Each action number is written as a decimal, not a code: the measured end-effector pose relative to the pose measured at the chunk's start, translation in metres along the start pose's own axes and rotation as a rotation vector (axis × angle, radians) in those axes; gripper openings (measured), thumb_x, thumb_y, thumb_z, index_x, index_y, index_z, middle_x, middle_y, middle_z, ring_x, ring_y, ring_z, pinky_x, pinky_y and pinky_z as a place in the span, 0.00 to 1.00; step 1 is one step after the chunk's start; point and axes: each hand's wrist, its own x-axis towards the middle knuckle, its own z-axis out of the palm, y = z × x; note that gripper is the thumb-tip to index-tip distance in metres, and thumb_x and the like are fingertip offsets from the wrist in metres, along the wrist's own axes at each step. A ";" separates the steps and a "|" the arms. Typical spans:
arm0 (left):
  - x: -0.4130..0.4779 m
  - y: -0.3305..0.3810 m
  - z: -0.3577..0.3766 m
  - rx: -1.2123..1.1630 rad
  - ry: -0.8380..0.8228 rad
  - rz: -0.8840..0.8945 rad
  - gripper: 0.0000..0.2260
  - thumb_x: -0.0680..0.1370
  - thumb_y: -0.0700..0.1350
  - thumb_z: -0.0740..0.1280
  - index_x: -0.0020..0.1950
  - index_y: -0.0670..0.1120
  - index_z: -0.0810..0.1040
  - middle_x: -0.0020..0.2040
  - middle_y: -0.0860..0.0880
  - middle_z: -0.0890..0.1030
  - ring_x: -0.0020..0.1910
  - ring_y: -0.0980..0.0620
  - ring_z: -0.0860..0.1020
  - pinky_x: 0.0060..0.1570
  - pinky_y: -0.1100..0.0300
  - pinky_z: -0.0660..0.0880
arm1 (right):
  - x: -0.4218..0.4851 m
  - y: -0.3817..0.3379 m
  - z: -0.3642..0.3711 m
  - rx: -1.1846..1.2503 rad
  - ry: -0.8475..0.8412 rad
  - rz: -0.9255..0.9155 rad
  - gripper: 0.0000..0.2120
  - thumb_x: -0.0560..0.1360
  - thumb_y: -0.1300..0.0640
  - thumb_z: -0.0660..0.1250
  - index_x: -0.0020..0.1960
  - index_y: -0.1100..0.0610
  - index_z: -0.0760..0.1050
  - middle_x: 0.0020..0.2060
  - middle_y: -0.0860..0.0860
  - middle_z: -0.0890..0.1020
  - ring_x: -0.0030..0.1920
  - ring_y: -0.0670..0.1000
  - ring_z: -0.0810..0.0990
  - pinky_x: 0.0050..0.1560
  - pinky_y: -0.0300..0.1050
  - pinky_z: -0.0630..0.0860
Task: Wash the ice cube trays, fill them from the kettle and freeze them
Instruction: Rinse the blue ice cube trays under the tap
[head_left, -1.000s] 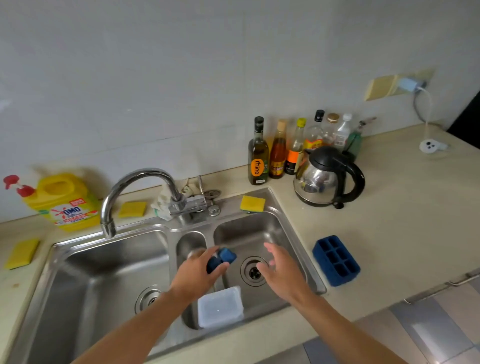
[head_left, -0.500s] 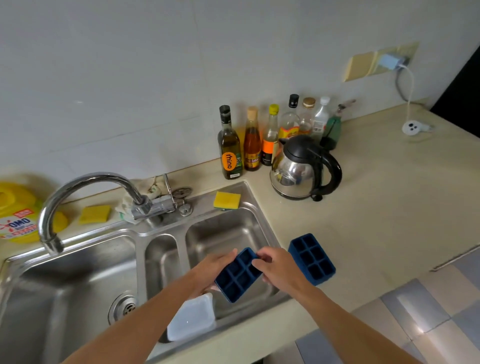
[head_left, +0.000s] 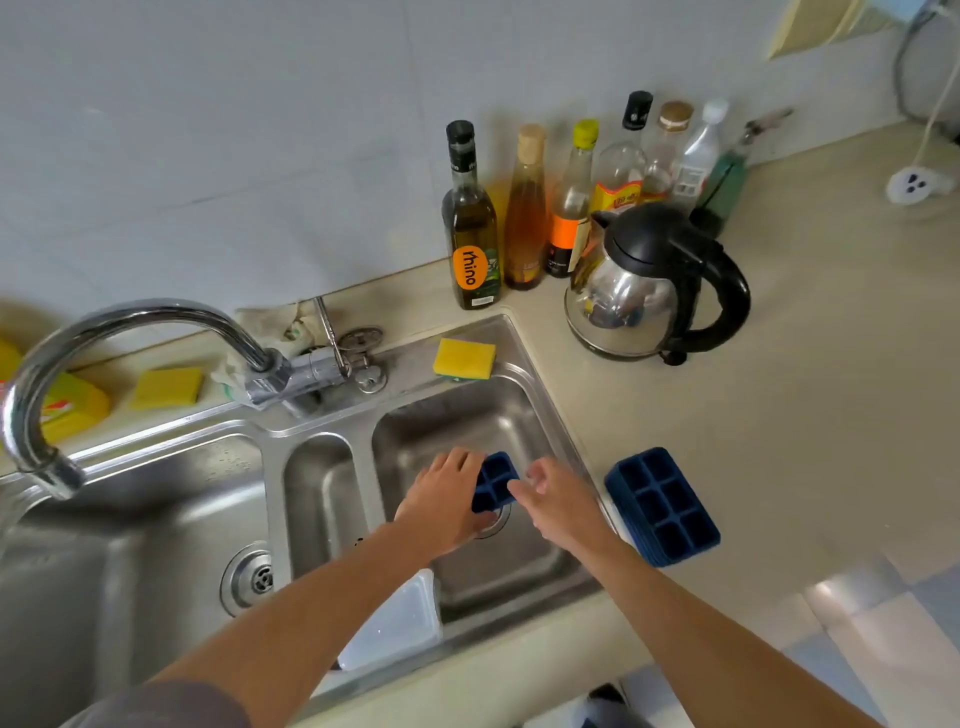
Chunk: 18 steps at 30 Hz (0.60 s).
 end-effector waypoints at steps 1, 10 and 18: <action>0.005 -0.004 0.005 0.011 -0.018 -0.035 0.33 0.73 0.55 0.73 0.74 0.51 0.64 0.68 0.50 0.71 0.68 0.47 0.70 0.69 0.48 0.69 | -0.001 0.004 0.000 0.001 -0.014 0.012 0.23 0.80 0.44 0.65 0.70 0.56 0.71 0.59 0.53 0.81 0.54 0.50 0.80 0.50 0.46 0.75; 0.057 -0.020 0.073 0.054 -0.186 -0.155 0.34 0.72 0.54 0.74 0.73 0.49 0.63 0.67 0.44 0.70 0.67 0.41 0.72 0.67 0.44 0.70 | -0.010 0.056 0.006 0.044 -0.054 0.081 0.24 0.81 0.44 0.64 0.74 0.51 0.68 0.64 0.50 0.78 0.59 0.48 0.78 0.59 0.48 0.77; 0.079 -0.023 0.100 0.253 -0.339 -0.184 0.35 0.74 0.53 0.73 0.74 0.44 0.60 0.68 0.39 0.68 0.66 0.38 0.71 0.62 0.41 0.74 | -0.028 0.068 0.011 0.022 -0.019 0.029 0.19 0.82 0.43 0.62 0.71 0.45 0.69 0.60 0.43 0.76 0.55 0.44 0.78 0.59 0.51 0.78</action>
